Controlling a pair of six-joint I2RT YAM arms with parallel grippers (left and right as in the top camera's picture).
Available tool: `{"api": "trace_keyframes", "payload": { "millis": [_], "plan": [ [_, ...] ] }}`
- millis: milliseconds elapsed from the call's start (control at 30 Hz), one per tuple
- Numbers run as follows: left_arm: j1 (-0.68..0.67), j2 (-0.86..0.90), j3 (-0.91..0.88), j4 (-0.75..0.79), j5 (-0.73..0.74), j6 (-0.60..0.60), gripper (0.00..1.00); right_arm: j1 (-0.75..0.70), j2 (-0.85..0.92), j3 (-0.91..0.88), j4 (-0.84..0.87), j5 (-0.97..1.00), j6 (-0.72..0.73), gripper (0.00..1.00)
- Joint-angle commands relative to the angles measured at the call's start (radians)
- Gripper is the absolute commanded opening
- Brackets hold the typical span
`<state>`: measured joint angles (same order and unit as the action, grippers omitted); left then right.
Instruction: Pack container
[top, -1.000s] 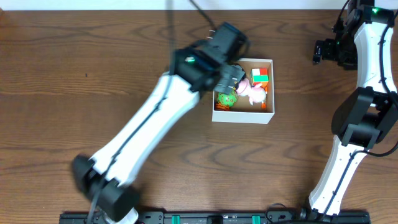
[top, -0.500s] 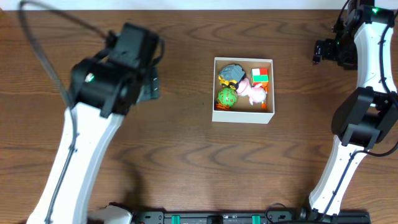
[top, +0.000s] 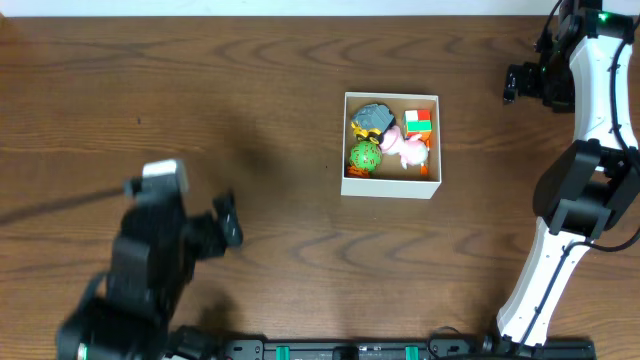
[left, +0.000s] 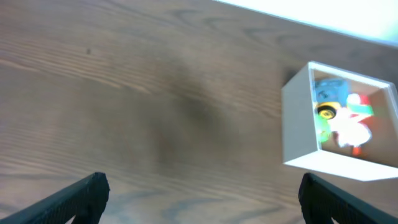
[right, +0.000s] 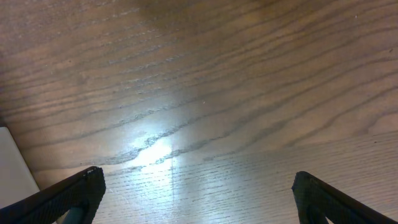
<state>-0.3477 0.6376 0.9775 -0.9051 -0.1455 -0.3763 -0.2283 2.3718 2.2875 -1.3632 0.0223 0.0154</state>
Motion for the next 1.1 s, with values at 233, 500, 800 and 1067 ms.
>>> {"api": "trace_keyframes", "payload": {
  "millis": [233, 500, 800, 1067],
  "plan": [
    [0.004, -0.157, -0.151, -0.043, 0.056, -0.037, 0.98, -0.007, -0.011, -0.004, 0.002, 0.0, 0.014, 0.99],
    [0.004, -0.156, -0.151, -0.1, 0.057, -0.052, 0.98, -0.007, -0.011, -0.004, 0.003, 0.0, 0.014, 0.99],
    [0.004, -0.156, -0.193, -0.047, 0.055, -0.026, 0.98, -0.007, -0.011, -0.004, 0.003, 0.0, 0.014, 0.99],
    [0.008, -0.159, -0.396, 0.23, 0.055, 0.061, 0.98, -0.007, -0.011, -0.004, 0.002, 0.0, 0.014, 0.99]
  ]
}}
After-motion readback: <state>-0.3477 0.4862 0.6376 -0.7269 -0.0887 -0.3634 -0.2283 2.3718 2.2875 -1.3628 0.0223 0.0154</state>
